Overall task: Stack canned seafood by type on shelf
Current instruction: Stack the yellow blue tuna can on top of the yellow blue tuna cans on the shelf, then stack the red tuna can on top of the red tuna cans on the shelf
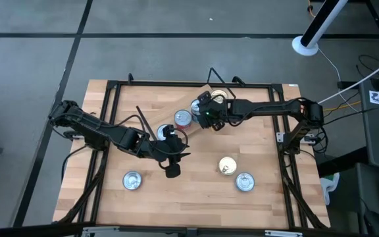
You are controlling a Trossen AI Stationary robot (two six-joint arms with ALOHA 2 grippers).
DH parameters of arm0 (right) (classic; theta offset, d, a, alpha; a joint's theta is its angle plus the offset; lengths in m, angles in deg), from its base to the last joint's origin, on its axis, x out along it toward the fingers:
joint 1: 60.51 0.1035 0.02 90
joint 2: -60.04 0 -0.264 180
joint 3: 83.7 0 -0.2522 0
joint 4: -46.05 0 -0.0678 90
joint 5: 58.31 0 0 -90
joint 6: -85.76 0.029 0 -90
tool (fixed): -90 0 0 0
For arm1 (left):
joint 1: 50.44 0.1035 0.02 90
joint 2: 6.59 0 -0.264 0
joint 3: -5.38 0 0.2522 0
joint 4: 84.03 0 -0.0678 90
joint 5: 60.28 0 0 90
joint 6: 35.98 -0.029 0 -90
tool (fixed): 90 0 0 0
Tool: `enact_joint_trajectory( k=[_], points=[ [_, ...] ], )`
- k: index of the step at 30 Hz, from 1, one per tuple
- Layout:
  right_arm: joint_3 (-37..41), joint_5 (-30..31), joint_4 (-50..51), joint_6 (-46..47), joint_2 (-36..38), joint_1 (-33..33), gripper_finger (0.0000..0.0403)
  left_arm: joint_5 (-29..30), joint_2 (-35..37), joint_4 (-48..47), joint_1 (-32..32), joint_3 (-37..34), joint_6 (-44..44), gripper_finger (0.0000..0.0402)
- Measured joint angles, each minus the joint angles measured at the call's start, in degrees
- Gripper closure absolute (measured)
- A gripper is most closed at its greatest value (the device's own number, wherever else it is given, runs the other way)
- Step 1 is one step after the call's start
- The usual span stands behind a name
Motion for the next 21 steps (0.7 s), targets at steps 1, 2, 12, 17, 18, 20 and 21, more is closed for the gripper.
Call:
enact_joint_trajectory(
  k=[1,2,12,17,18,20,21],
  points=[
    [0.0,0.0,0.23,-0.01,0.0,0.0,0.0139,0.02,0.0,0.0,0.0,0.0,0.0,0.0283],
    [-0.02,0.0,0.75,-0.02,0.0,-0.02,0.0139,0.01,0.0,0.0,0.0,0.0,0.0,0.0283],
    [0.0,0.03,4.95,-3.04,0.0,0.0,0.0139,0.0,0.0,0.0,0.0,0.0,0.0,0.0283],
    [0.0,0.09,5.08,-3.25,0.0,0.0,0.0139,0.0,0.0,0.0,-0.09,0.0,0.0,0.0283],
    [0.0,0.32,5.08,-3.23,0.0,0.0,0.0139,0.0,0.0,0.0,-0.11,0.0,0.0,0.0283],
    [0.0,0.92,5.08,-3.19,0.0,0.05,0.0139,-0.13,0.0,-0.02,-0.19,0.0,0.17,0.0283],
    [0.0,1.14,5.08,-3.13,0.0,0.05,0.0139,-0.48,0.0,-0.02,-0.35,0.0,0.64,0.0283]
  ],
)
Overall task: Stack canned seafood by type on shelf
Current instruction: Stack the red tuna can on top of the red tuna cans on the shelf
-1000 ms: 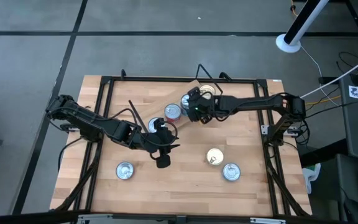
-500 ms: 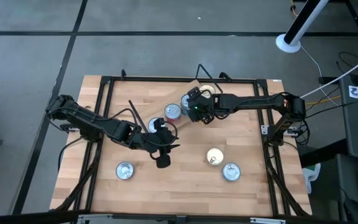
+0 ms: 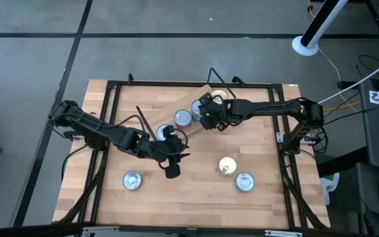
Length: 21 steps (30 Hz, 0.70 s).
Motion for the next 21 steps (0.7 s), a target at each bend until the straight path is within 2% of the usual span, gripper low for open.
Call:
enact_joint_trajectory(
  k=[6,11,16,21],
  points=[
    [0.0,2.74,0.01,1.69,0.0,1.44,0.0139,-4.61,0.0,-0.63,-1.94,0.0,2.87,0.0283],
    [0.0,3.03,0.02,1.91,0.0,4.37,0.0139,-5.77,0.0,-8.09,-5.25,0.0,9.56,0.0283],
    [0.0,3.04,0.02,2.06,0.0,8.21,0.0139,-8.92,0.0,-18.44,-9.78,0.0,23.97,0.0283],
    [0.0,2.24,0.0,2.1,0.0,12.05,0.0139,-10.72,-0.62,-24.19,-15.32,0.0,41.28,0.0283]
  ],
)
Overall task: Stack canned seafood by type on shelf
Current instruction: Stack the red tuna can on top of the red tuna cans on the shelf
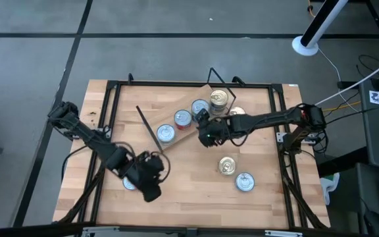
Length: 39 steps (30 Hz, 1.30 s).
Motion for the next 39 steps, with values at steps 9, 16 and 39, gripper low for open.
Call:
enact_joint_trajectory(
  k=[9,16,39],
  points=[
    [0.02,-9.24,0.01,9.33,0.0,4.46,0.0139,-3.91,-7.19,-1.67,-7.67,-0.02,17.54,0.0283],
    [0.02,-19.41,-0.07,16.64,0.0,5.17,0.0139,-9.92,-13.13,-5.12,-8.44,-0.02,25.25,0.0283],
    [0.02,-23.88,-0.42,20.79,0.0,5.17,0.0139,-9.9,-18.63,-15.96,-7.53,-0.02,38.51,0.0283]
  ],
)
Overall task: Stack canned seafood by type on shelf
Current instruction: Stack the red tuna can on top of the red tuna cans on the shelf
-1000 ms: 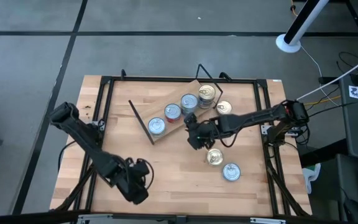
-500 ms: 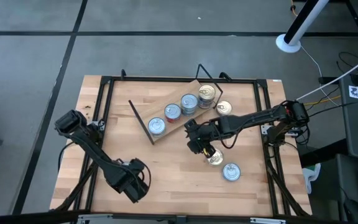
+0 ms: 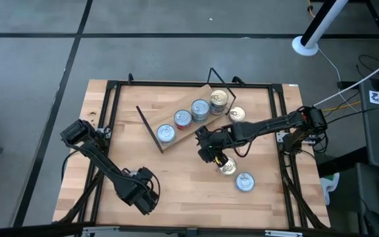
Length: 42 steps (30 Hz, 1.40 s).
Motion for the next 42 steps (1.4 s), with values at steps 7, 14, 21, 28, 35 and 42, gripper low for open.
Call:
enact_joint_trajectory(
  k=[7,14,21,28,35,42],
  points=[
    [0.02,0.0,0.0,0.0,0.0,0.0,0.0139,-0.15,-2.79,-0.02,0.72,0.0,0.0,0.0283],
    [0.02,0.0,0.0,0.0,0.0,0.0,0.0139,-2.29,-3.56,-0.72,1.99,0.15,-0.2,0.0301],
    [0.02,0.0,0.0,0.0,0.0,0.0,0.0139,-4.95,-3.56,-1.74,3.89,0.09,-2.61,0.0362],
    [0.02,-0.02,0.0,0.0,0.0,0.0,0.0139,-6.83,-3.56,-1.94,5.22,0.11,-4.69,0.0393],
    [0.02,-0.02,0.02,0.0,0.0,0.0,0.0139,-8.01,-3.58,-2.0,6.12,0.09,-7.3,0.0401],
    [0.02,-0.06,-0.07,0.0,0.0,0.0,0.0139,-7.45,-3.67,-1.75,7.09,0.96,-9.06,0.0401]
  ],
)
